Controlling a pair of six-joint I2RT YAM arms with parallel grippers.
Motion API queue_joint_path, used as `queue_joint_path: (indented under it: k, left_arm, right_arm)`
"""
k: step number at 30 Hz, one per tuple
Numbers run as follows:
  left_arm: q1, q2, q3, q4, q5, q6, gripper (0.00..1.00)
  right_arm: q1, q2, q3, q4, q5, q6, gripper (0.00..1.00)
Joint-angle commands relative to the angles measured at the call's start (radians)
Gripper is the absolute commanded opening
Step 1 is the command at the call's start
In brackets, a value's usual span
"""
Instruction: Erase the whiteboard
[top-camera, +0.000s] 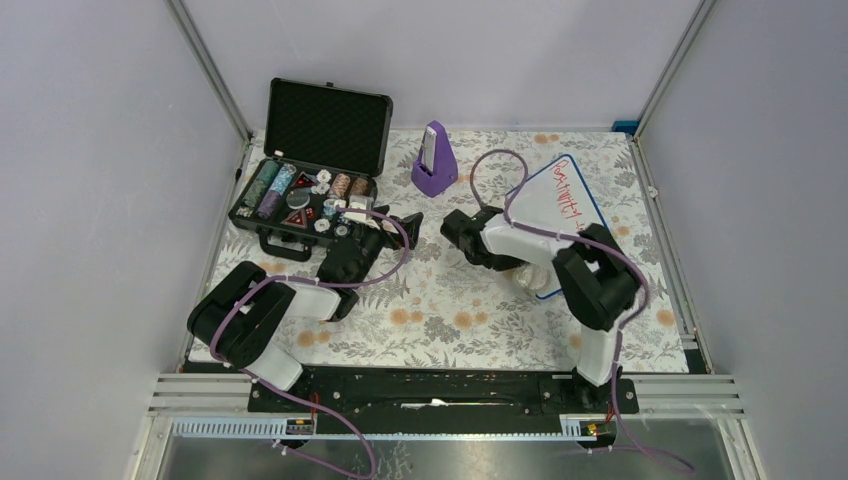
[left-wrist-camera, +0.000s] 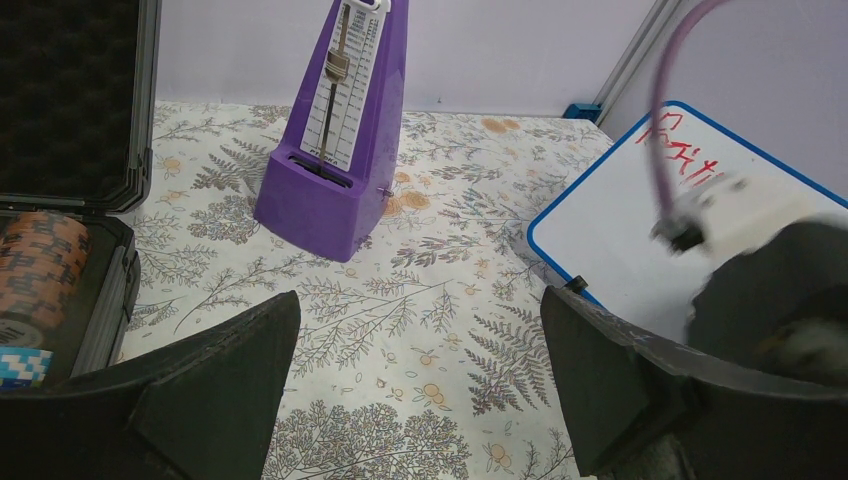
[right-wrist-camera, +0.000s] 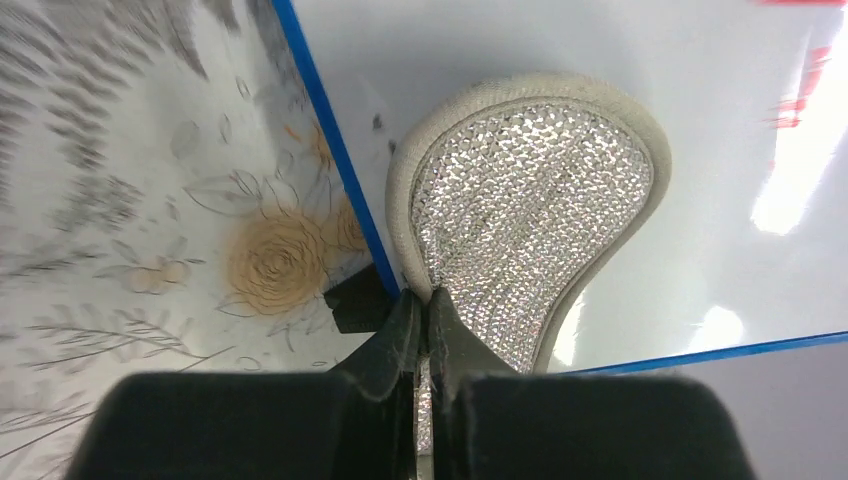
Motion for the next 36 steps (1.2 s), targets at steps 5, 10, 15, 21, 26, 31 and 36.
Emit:
queue_joint_path:
  k: [5, 10, 15, 21, 26, 31, 36]
  left_arm:
    - [0.008, 0.001, 0.006, 0.077, 0.012, -0.008, 0.99]
    - [0.009, -0.003, 0.003, 0.077, 0.01, -0.008, 0.99]
    - [0.009, -0.005, 0.002, 0.077, 0.012, -0.008, 0.99]
    - [0.01, -0.001, 0.006, 0.077, 0.013, -0.008, 0.99]
    - [0.011, 0.0, 0.006, 0.075, 0.012, -0.007, 0.99]
    - [0.011, 0.001, 0.007, 0.072, 0.011, -0.006, 0.99]
    - [0.011, 0.002, 0.009, 0.072, 0.015, -0.009, 0.99]
  right_arm:
    - [-0.052, -0.277, 0.028, -0.007, 0.214, -0.055, 0.0]
    - [-0.146, -0.293, -0.014, 0.01, 0.223, -0.081, 0.0]
    - [-0.153, -0.204, -0.055, 0.022, 0.191, -0.051, 0.0]
    - [-0.007, -0.012, -0.006, -0.008, 0.181, 0.011, 0.0]
    - [0.075, 0.049, 0.088, -0.008, 0.146, 0.004, 0.0]
    - [0.062, -0.076, 0.116, 0.065, 0.134, -0.122, 0.0]
    - [-0.069, -0.187, 0.136, 0.106, 0.09, -0.234, 0.0]
